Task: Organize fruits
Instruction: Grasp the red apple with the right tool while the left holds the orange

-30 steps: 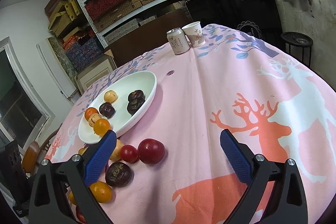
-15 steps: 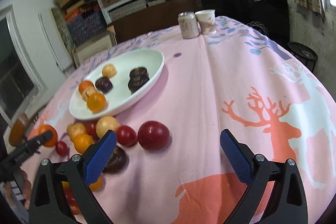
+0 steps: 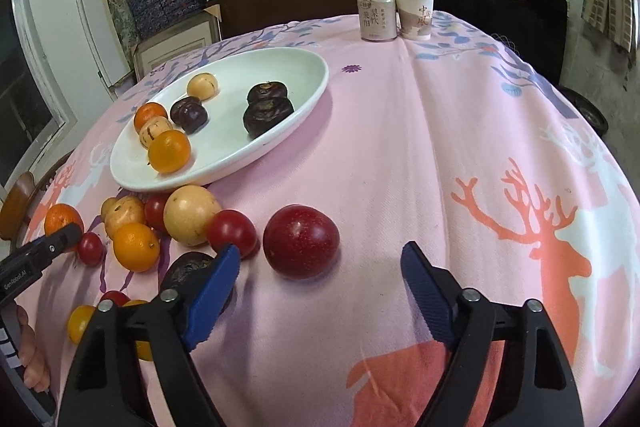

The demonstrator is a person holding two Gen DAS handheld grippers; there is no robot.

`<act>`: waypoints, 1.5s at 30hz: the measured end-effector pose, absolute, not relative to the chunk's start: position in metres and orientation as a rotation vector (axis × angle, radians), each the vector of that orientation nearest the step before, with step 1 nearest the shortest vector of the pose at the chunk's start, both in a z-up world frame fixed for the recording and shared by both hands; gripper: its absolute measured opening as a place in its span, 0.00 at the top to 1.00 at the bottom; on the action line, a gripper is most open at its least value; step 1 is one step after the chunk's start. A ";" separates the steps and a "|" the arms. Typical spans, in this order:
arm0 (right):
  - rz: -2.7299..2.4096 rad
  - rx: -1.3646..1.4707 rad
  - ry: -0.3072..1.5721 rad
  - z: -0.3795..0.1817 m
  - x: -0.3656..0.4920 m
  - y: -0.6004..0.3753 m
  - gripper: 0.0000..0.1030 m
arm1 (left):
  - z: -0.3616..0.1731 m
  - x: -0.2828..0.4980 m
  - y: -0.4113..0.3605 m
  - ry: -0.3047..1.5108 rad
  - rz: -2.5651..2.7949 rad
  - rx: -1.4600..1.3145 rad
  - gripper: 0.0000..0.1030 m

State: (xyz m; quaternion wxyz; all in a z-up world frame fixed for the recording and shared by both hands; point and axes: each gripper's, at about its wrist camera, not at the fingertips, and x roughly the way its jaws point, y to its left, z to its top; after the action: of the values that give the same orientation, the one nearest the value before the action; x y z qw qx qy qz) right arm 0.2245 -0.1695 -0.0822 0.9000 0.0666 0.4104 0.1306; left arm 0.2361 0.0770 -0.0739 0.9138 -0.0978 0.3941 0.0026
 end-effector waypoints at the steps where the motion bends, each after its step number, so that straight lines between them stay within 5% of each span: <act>1: 0.272 0.145 0.854 -0.083 0.225 -0.170 0.26 | -0.074 0.236 0.078 0.813 0.007 -0.210 0.57; 3: 0.280 0.161 0.864 -0.084 0.227 -0.172 0.38 | -0.075 0.236 0.080 0.815 0.011 -0.219 0.57; 6: 0.287 0.176 0.865 -0.085 0.229 -0.173 0.41 | -0.076 0.235 0.081 0.822 0.019 -0.227 0.47; 12: 0.322 0.182 0.863 -0.085 0.229 -0.171 0.55 | -0.077 0.222 0.097 0.817 0.024 -0.299 0.54; 45: 0.340 0.205 0.853 -0.084 0.227 -0.174 0.62 | -0.087 0.219 0.105 0.872 -0.026 -0.361 0.55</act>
State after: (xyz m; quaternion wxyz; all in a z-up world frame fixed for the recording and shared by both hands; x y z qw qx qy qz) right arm 0.2274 -0.1737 -0.0842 0.8913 0.0990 0.4111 0.1638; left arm 0.2189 0.1047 -0.0870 0.8907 -0.1738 0.4199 -0.0123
